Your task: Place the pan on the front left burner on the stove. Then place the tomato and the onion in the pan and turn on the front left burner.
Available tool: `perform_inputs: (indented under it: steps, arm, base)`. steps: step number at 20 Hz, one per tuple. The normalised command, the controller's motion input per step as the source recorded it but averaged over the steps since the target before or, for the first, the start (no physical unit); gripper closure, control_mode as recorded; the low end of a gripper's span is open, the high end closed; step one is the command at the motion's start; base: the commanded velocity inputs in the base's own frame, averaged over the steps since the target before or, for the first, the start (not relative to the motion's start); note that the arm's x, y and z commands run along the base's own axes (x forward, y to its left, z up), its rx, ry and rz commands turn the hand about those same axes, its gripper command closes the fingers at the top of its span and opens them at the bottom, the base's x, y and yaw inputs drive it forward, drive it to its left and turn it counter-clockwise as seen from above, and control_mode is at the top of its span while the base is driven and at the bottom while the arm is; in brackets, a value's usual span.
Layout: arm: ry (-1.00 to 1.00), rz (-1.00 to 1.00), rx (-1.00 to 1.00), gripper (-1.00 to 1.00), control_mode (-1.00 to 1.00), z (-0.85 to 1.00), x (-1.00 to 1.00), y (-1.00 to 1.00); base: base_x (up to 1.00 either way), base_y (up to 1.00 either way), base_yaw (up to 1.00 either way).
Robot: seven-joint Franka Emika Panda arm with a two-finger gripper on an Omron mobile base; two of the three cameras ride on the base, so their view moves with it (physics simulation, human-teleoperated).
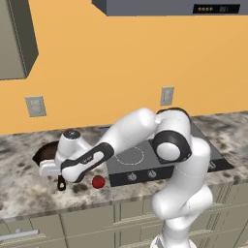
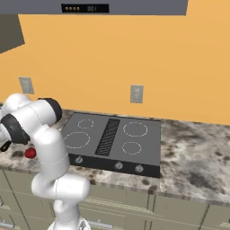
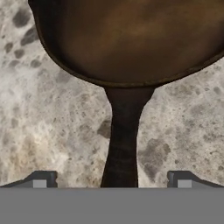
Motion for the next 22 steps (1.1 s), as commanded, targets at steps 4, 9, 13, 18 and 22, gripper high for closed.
perform_inputs:
  steps: [4,9,13,18,22]
  arm:
    - [0.0,0.0,0.0,-1.0,-1.0,-0.18,-0.01,0.0]
    - [0.0,0.0,0.0,-1.0,-1.0,-0.2,0.0,0.0]
    - [0.0,0.0,0.0,-1.0,-1.0,-0.25,0.0,0.01]
    - [0.0,0.0,0.0,-1.0,-1.0,-0.16,0.0,0.07]
    - [0.0,0.0,0.0,1.0,-1.0,0.0,0.0,0.0]
  base:
    - [0.0,0.0,0.0]
    - [0.0,0.0,0.0]
    - [0.0,0.0,0.0]
    - [0.0,0.0,0.0]
    - [0.0,0.0,0.0]
